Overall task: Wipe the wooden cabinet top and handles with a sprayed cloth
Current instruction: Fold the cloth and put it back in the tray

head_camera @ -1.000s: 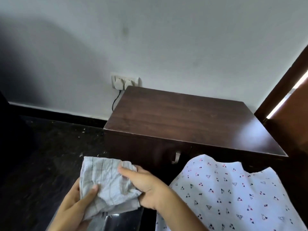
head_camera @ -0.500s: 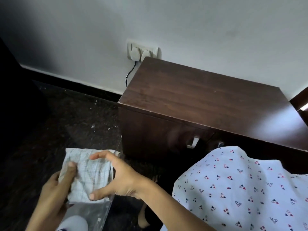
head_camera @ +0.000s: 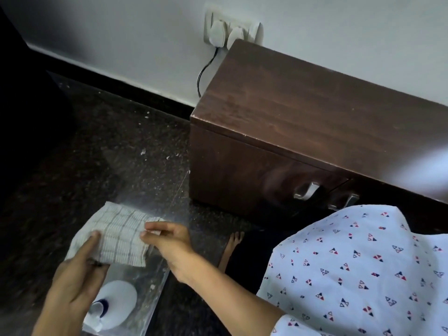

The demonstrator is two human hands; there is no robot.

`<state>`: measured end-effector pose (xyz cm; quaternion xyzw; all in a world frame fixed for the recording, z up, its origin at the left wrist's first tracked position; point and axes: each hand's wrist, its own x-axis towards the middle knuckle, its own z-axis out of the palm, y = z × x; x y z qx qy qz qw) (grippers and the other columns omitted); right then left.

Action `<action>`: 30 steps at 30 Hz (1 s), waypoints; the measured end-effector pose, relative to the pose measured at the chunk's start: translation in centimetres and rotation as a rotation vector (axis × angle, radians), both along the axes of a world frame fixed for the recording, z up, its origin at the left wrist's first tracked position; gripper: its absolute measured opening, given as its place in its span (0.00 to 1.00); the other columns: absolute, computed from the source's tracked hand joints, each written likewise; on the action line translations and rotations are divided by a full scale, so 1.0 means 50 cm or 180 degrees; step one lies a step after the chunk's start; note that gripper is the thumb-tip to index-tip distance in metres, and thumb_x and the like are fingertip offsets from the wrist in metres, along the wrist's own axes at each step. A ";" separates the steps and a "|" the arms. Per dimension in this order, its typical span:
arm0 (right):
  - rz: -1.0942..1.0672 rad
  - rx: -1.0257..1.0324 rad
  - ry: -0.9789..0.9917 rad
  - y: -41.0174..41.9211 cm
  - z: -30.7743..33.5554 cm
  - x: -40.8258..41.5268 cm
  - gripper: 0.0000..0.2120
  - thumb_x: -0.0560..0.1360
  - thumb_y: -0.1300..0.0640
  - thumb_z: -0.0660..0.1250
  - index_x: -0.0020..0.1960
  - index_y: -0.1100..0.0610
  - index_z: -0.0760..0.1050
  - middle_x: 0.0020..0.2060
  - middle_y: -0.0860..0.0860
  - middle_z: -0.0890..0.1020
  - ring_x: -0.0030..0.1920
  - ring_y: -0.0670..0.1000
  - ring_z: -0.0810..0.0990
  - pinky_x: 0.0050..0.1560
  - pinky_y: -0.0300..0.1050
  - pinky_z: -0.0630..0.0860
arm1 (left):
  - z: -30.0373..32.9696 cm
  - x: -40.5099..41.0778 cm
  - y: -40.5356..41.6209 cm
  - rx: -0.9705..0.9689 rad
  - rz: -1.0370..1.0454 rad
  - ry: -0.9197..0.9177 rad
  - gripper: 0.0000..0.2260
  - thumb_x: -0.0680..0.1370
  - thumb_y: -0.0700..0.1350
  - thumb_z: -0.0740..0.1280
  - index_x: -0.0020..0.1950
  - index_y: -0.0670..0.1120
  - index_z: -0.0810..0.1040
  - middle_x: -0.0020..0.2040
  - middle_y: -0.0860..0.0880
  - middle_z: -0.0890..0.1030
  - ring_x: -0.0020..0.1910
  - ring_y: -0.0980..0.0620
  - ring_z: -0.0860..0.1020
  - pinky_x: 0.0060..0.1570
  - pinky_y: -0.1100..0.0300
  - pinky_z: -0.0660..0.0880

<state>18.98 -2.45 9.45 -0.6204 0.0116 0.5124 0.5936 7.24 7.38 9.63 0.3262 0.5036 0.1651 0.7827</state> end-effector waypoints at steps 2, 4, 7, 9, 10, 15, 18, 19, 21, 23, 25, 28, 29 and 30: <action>-0.0052 -0.0062 0.0079 -0.001 -0.022 0.000 0.22 0.67 0.73 0.71 0.51 0.50 0.74 0.58 0.57 0.79 0.57 0.53 0.79 0.57 0.46 0.78 | -0.012 0.001 0.002 0.0103 0.0161 0.0094 0.14 0.79 0.43 0.64 0.37 0.40 0.84 0.38 0.48 0.86 0.37 0.56 0.85 0.35 0.62 0.82; 0.0259 0.0012 0.0399 0.002 -0.051 0.010 0.37 0.65 0.74 0.72 0.62 0.45 0.62 0.62 0.57 0.75 0.59 0.54 0.77 0.57 0.51 0.78 | -0.023 0.002 0.011 0.0160 0.0282 0.0242 0.13 0.79 0.42 0.63 0.38 0.40 0.81 0.32 0.49 0.85 0.40 0.52 0.83 0.45 0.55 0.80; 0.0904 0.0039 0.1135 0.005 -0.069 0.043 0.31 0.69 0.64 0.73 0.66 0.50 0.64 0.58 0.56 0.78 0.54 0.51 0.79 0.52 0.46 0.79 | -0.039 -0.006 0.017 0.0039 0.0121 0.0200 0.09 0.80 0.45 0.60 0.47 0.42 0.77 0.40 0.47 0.86 0.39 0.52 0.84 0.42 0.55 0.82; 0.1129 0.0028 0.1245 0.008 -0.073 0.058 0.13 0.73 0.54 0.70 0.56 0.54 0.76 0.49 0.52 0.82 0.48 0.48 0.80 0.47 0.41 0.78 | -0.050 -0.007 0.014 -0.0087 0.0031 0.0204 0.11 0.81 0.47 0.57 0.49 0.42 0.77 0.39 0.47 0.86 0.36 0.55 0.85 0.34 0.59 0.82; 0.1152 -0.0036 0.1144 0.012 -0.081 0.064 0.11 0.73 0.50 0.70 0.53 0.54 0.78 0.48 0.51 0.83 0.47 0.48 0.81 0.46 0.40 0.77 | -0.057 -0.005 0.010 -0.0157 0.0056 0.0166 0.12 0.81 0.48 0.57 0.51 0.43 0.77 0.40 0.47 0.86 0.38 0.54 0.85 0.34 0.59 0.82; 0.1596 -0.0583 -0.0111 0.041 -0.135 0.076 0.14 0.70 0.48 0.73 0.50 0.57 0.81 0.46 0.51 0.85 0.46 0.50 0.83 0.49 0.41 0.79 | -0.111 0.007 -0.014 -0.0639 0.0761 0.0076 0.17 0.77 0.50 0.65 0.61 0.40 0.75 0.55 0.40 0.82 0.52 0.45 0.81 0.39 0.54 0.83; 0.1607 -0.0633 -0.0899 0.056 -0.158 0.077 0.08 0.76 0.56 0.68 0.53 0.58 0.76 0.49 0.51 0.82 0.48 0.49 0.80 0.50 0.41 0.77 | -0.137 0.016 -0.039 -0.0754 0.1022 -0.0089 0.22 0.73 0.41 0.70 0.66 0.39 0.73 0.62 0.40 0.79 0.58 0.43 0.80 0.49 0.50 0.81; 0.1692 -0.0686 -0.1247 0.062 -0.173 0.075 0.10 0.77 0.59 0.66 0.57 0.58 0.74 0.52 0.53 0.81 0.50 0.50 0.79 0.51 0.42 0.76 | -0.144 0.022 -0.049 -0.0634 0.1128 -0.0029 0.20 0.75 0.36 0.67 0.67 0.38 0.71 0.62 0.41 0.78 0.58 0.43 0.79 0.51 0.50 0.80; 0.1952 -0.0787 -0.1952 0.068 -0.196 0.071 0.15 0.77 0.61 0.63 0.64 0.53 0.69 0.57 0.54 0.80 0.54 0.52 0.79 0.56 0.48 0.76 | -0.149 0.039 -0.072 -0.0184 0.1225 0.0514 0.19 0.77 0.31 0.61 0.68 0.38 0.67 0.63 0.41 0.76 0.56 0.44 0.77 0.53 0.52 0.75; 0.2250 -0.0687 -0.2550 0.066 -0.213 0.066 0.23 0.77 0.64 0.61 0.68 0.48 0.63 0.58 0.54 0.78 0.56 0.54 0.77 0.57 0.51 0.75 | -0.170 0.051 -0.087 0.0403 0.1091 0.1198 0.23 0.78 0.31 0.59 0.71 0.42 0.60 0.67 0.41 0.72 0.59 0.45 0.74 0.59 0.53 0.72; 0.2546 -0.0432 -0.3009 0.062 -0.228 0.062 0.27 0.76 0.68 0.58 0.69 0.46 0.62 0.61 0.53 0.76 0.58 0.53 0.76 0.58 0.51 0.74 | -0.201 0.054 -0.093 0.0834 0.0964 0.1589 0.30 0.78 0.31 0.57 0.75 0.48 0.50 0.71 0.40 0.68 0.66 0.44 0.70 0.67 0.49 0.69; 0.2895 -0.0242 -0.3343 0.061 -0.259 0.054 0.28 0.75 0.72 0.56 0.69 0.49 0.67 0.66 0.49 0.71 0.64 0.52 0.72 0.64 0.53 0.70 | -0.232 0.063 -0.091 0.1283 0.0969 0.2056 0.34 0.76 0.29 0.56 0.77 0.50 0.46 0.73 0.41 0.65 0.70 0.44 0.67 0.70 0.49 0.65; 0.3000 -0.0218 -0.3392 0.063 -0.271 0.052 0.28 0.75 0.73 0.56 0.70 0.51 0.67 0.66 0.49 0.71 0.65 0.52 0.72 0.65 0.53 0.69 | -0.239 0.067 -0.091 0.1441 0.1005 0.2131 0.34 0.75 0.28 0.55 0.77 0.49 0.49 0.73 0.42 0.65 0.71 0.45 0.66 0.71 0.50 0.64; 0.3081 -0.0233 -0.3404 0.067 -0.278 0.050 0.28 0.74 0.73 0.55 0.70 0.52 0.68 0.67 0.49 0.70 0.66 0.52 0.71 0.66 0.53 0.69 | -0.246 0.071 -0.092 0.1564 0.1027 0.2171 0.33 0.74 0.27 0.54 0.76 0.47 0.54 0.72 0.42 0.65 0.71 0.46 0.66 0.73 0.54 0.61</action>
